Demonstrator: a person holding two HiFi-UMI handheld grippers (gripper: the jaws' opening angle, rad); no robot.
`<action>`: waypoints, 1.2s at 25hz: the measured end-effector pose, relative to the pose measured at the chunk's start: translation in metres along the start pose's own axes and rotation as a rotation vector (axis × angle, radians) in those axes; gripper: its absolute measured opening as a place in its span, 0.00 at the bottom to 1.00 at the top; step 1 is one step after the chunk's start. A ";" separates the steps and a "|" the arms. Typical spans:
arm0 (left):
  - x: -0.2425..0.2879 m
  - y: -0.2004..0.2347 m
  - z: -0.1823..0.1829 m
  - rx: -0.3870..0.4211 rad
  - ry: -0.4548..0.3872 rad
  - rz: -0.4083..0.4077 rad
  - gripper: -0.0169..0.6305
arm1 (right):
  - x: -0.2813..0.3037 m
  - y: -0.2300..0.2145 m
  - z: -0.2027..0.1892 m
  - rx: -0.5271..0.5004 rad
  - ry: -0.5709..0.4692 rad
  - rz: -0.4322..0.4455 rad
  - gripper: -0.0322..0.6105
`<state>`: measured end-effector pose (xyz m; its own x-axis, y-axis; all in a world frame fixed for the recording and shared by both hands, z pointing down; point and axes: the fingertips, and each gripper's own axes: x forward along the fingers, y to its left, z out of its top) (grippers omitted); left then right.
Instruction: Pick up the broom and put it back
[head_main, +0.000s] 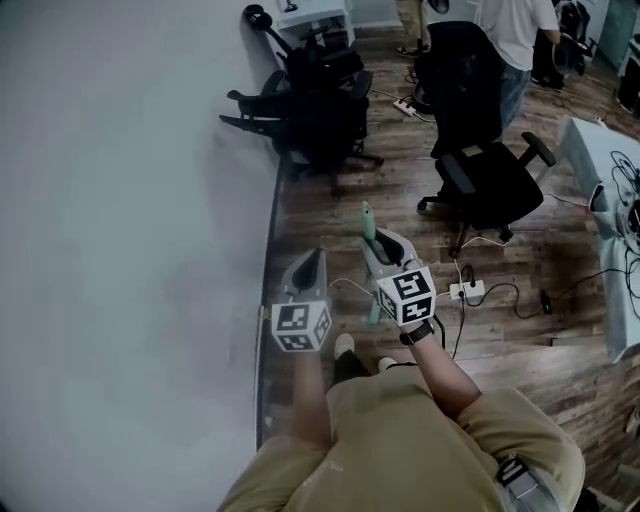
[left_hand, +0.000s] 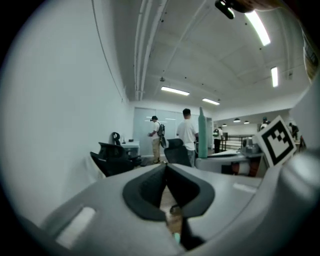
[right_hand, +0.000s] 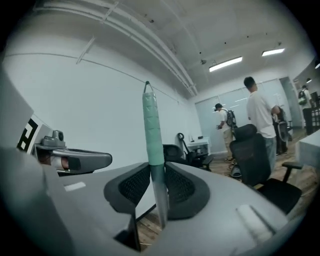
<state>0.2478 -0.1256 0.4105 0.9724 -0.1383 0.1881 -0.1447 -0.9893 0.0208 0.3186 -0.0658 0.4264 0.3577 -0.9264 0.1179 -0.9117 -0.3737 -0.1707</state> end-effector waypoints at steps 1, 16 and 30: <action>0.018 -0.008 -0.002 -0.007 0.006 -0.040 0.03 | -0.004 -0.019 -0.003 0.003 0.008 -0.046 0.20; 0.229 -0.099 0.018 -0.001 0.015 -0.687 0.03 | -0.029 -0.204 -0.002 0.083 -0.019 -0.688 0.20; 0.294 -0.157 -0.005 -0.044 0.086 -0.942 0.03 | -0.035 -0.255 -0.038 0.205 0.014 -0.865 0.19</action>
<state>0.5560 -0.0106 0.4672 0.6759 0.7222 0.1467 0.6847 -0.6891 0.2373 0.5313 0.0639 0.5026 0.9004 -0.3161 0.2989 -0.2692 -0.9445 -0.1882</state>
